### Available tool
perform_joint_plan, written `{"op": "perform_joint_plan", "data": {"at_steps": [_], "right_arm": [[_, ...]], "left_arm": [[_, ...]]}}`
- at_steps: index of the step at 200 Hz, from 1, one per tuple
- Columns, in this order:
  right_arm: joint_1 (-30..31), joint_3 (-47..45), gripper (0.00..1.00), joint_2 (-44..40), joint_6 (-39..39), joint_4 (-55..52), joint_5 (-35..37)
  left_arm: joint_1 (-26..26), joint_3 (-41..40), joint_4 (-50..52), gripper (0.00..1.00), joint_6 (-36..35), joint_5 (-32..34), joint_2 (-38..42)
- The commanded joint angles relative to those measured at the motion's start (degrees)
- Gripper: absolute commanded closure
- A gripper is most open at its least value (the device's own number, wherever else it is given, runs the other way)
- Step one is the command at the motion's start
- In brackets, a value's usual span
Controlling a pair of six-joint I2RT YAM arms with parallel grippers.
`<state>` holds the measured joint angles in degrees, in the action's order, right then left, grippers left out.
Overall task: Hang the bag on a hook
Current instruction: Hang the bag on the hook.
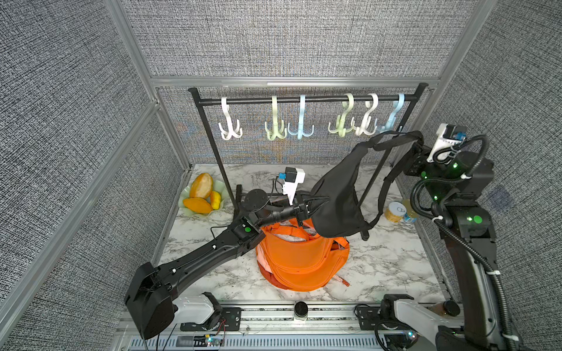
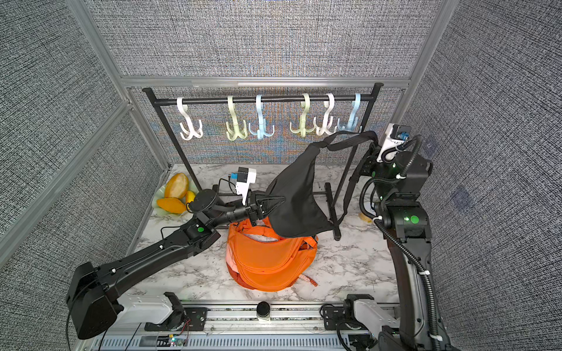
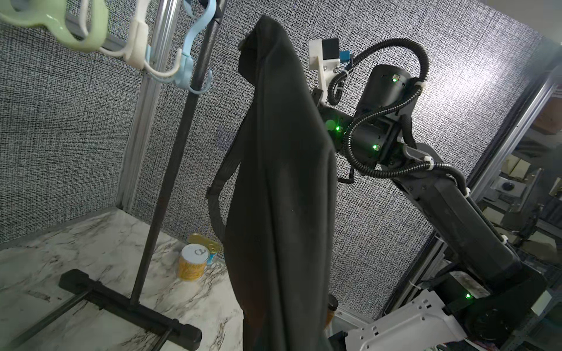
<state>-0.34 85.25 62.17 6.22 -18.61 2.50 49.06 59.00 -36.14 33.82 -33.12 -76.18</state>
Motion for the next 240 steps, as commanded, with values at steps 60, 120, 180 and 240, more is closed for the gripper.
{"op": "perform_joint_plan", "data": {"at_steps": [60,120,180,240], "right_arm": [[-5.06,10.71,0.94,10.39,-2.35,-1.09,-10.11],[-5.1,12.93,0.97,14.92,-4.17,-4.21,-12.52],[-5.11,17.85,0.97,18.44,-5.62,-6.99,-11.8],[-5.11,20.66,0.81,20.2,-5.93,-8.95,-11.86]], "left_arm": [[2.26,4.36,-6.34,1.0,3.11,1.01,-5.7],[2.88,4.41,-6.76,1.0,3.79,2.03,-6.94],[2.89,5.16,-5.79,1.0,3.71,2.79,-7.84],[2.89,5.78,-5.13,1.0,3.45,2.85,-8.5]]}}
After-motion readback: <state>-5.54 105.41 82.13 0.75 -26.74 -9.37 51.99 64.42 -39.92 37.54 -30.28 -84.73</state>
